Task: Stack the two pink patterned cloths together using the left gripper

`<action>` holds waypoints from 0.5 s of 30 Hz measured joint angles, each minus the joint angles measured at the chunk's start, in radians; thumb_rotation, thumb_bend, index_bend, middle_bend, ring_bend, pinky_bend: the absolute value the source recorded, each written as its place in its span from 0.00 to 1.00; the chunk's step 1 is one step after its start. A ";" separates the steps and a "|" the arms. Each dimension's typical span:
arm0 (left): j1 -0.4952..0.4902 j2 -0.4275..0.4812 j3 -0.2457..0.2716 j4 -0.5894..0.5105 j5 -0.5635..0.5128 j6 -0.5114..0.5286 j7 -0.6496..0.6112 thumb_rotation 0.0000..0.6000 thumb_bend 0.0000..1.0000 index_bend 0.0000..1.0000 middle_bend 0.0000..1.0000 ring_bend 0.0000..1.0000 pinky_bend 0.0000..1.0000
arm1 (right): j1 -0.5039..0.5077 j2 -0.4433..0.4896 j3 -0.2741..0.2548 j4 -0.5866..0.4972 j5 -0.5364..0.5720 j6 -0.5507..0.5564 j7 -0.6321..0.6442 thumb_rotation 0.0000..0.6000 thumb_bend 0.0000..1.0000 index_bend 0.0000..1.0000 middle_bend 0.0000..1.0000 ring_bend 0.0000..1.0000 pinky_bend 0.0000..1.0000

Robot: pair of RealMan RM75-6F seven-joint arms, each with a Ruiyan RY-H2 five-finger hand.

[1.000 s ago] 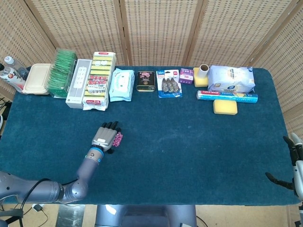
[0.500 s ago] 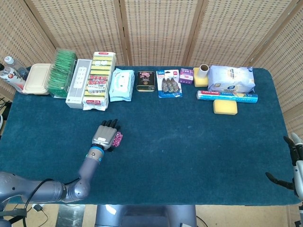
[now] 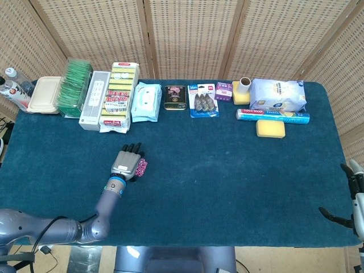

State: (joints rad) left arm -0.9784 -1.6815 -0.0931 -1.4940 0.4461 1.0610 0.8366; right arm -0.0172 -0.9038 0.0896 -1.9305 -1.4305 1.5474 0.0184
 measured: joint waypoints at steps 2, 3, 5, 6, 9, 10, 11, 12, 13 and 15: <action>0.002 -0.003 -0.001 0.002 0.004 0.005 0.001 1.00 0.21 0.27 0.00 0.00 0.07 | 0.001 0.001 0.001 -0.002 0.001 0.000 0.000 1.00 0.00 0.00 0.00 0.00 0.00; 0.005 -0.006 -0.003 0.004 0.006 0.008 0.001 1.00 0.22 0.28 0.00 0.00 0.07 | 0.001 0.001 0.002 -0.002 0.001 0.000 0.000 1.00 0.00 0.00 0.00 0.00 0.00; 0.006 -0.007 -0.003 0.006 0.007 0.010 0.004 1.00 0.24 0.29 0.00 0.00 0.07 | 0.000 0.001 0.001 -0.002 0.001 0.000 0.001 1.00 0.00 0.00 0.00 0.00 0.00; 0.007 -0.008 -0.003 0.007 0.007 0.012 0.007 1.00 0.25 0.29 0.00 0.00 0.07 | -0.001 0.001 0.001 -0.001 0.000 0.001 0.002 1.00 0.00 0.00 0.00 0.00 0.00; 0.010 -0.011 -0.005 0.010 0.008 0.016 0.012 1.00 0.26 0.30 0.00 0.00 0.07 | -0.001 0.001 0.000 0.001 -0.001 0.001 0.003 1.00 0.00 0.00 0.00 0.00 0.00; 0.011 -0.011 -0.006 0.010 0.009 0.016 0.014 1.00 0.27 0.31 0.00 0.00 0.07 | -0.001 0.001 0.000 0.001 -0.001 0.001 0.004 1.00 0.00 0.00 0.00 0.00 0.00; 0.012 -0.011 -0.007 0.011 0.010 0.017 0.015 1.00 0.27 0.32 0.00 0.00 0.07 | 0.000 0.000 0.000 0.000 0.000 0.000 0.002 1.00 0.00 0.00 0.00 0.00 0.00; 0.013 -0.011 -0.007 0.012 0.012 0.017 0.015 1.00 0.27 0.32 0.00 0.00 0.07 | 0.000 0.000 0.000 0.000 0.000 0.000 0.001 1.00 0.00 0.00 0.00 0.00 0.00; 0.013 -0.012 -0.008 0.013 0.014 0.018 0.016 1.00 0.27 0.33 0.00 0.00 0.07 | 0.000 0.000 0.000 0.000 0.001 -0.001 0.000 1.00 0.00 0.00 0.00 0.00 0.00; 0.015 -0.011 -0.010 0.013 0.018 0.017 0.015 1.00 0.27 0.34 0.00 0.00 0.07 | 0.000 0.000 0.000 -0.001 0.001 -0.002 0.000 1.00 0.00 0.00 0.00 0.00 0.00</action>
State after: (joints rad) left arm -0.9630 -1.6930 -0.1027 -1.4807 0.4640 1.0776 0.8516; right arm -0.0169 -0.9041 0.0896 -1.9311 -1.4292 1.5458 0.0181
